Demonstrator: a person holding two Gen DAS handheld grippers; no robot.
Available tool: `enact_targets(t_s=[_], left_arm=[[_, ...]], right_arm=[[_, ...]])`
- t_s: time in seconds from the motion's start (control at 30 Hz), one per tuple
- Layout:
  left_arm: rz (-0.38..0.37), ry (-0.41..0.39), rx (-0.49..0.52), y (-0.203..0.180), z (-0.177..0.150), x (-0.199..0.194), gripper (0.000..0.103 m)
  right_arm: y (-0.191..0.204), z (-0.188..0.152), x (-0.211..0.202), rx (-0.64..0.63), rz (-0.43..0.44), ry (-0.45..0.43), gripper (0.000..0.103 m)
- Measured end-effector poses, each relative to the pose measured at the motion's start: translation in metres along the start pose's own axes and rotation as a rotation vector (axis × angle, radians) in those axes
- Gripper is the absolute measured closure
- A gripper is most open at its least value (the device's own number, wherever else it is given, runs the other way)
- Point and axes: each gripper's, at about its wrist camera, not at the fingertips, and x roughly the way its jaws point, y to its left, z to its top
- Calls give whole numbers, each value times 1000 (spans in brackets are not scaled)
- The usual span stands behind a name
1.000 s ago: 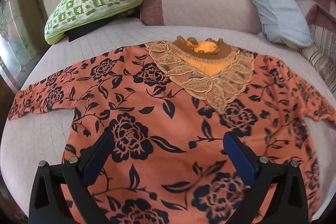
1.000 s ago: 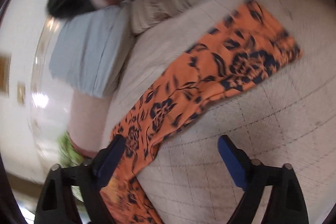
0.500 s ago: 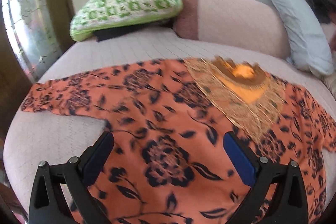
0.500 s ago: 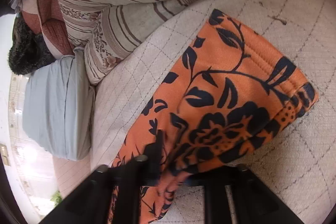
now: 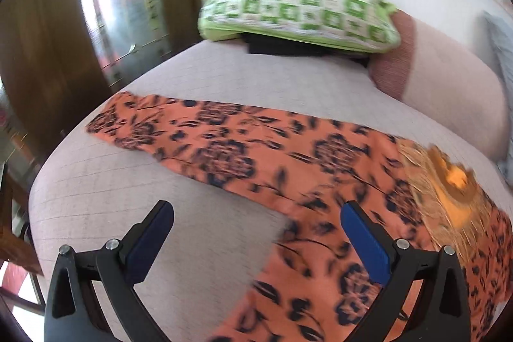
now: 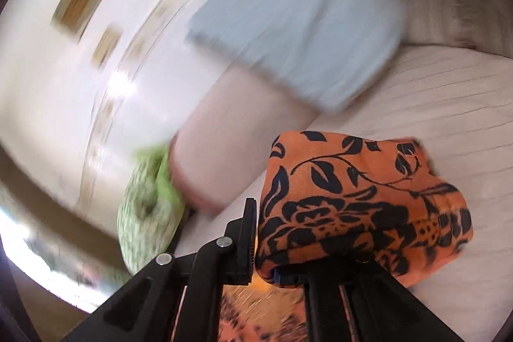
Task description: Fold small clothes
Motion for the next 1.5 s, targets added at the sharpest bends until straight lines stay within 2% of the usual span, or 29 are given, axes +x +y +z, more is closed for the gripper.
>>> enact_targets(t_s=[0.1,0.17,0.3,0.37,0.43,0.47,0.63,0.7,0.77,0.8,0.83,0.87,0.9,1.0,1.03,1.13,1.2,1.3,1.4,1.5], left_arm=[[23,13,-60,26,10,8,0],[39,27,-98,41,14,13,0],[68,57,-155,66,19,23,0],[92,79,-173,76,21,30,0],[96,101,-188,82,22,35,0],[94,111,-199,85,22,37,0],[90,134,-232,91,24,41,0],[84,139,-239,92,24,42,0],[90,144,-239,94,24,43,0],[92,150,-243,96,24,44,0],[93,156,-249,98,24,46,0],[95,160,-255,100,24,47,0],[99,167,-262,102,24,49,0],[99,193,-295,110,25,55,0],[96,199,-309,113,25,56,0],[98,216,-336,121,27,62,0],[97,221,-358,127,27,63,0],[93,221,-385,135,28,64,0],[83,209,-388,137,29,62,0],[75,184,-365,132,31,58,0]], right_arm=[[67,-57,54,-197,-110,137,91],[107,-113,98,-428,-265,226,91],[136,-205,174,-800,-451,420,91],[138,-250,195,-1042,-587,460,91],[142,-276,198,-1250,-654,397,91],[143,-282,193,-1307,-648,368,91],[155,-294,165,-1529,-454,313,90],[161,-301,159,-1636,-439,293,90],[174,-314,160,-1747,-463,266,87],[175,-319,161,-1800,-485,272,83],[171,-325,163,-1883,-521,276,65],[170,-335,163,-1964,-556,261,31],[159,-343,163,-2086,-590,220,20],[141,-359,159,-2361,-691,130,19],[140,-363,154,-2416,-692,87,19],[152,-372,131,-2480,-621,-10,19],[156,-376,122,-2493,-607,-47,19],[154,-376,99,-2483,-550,-63,19],[158,-364,76,-2332,-489,-41,19],[152,-335,50,-2056,-417,5,19]])
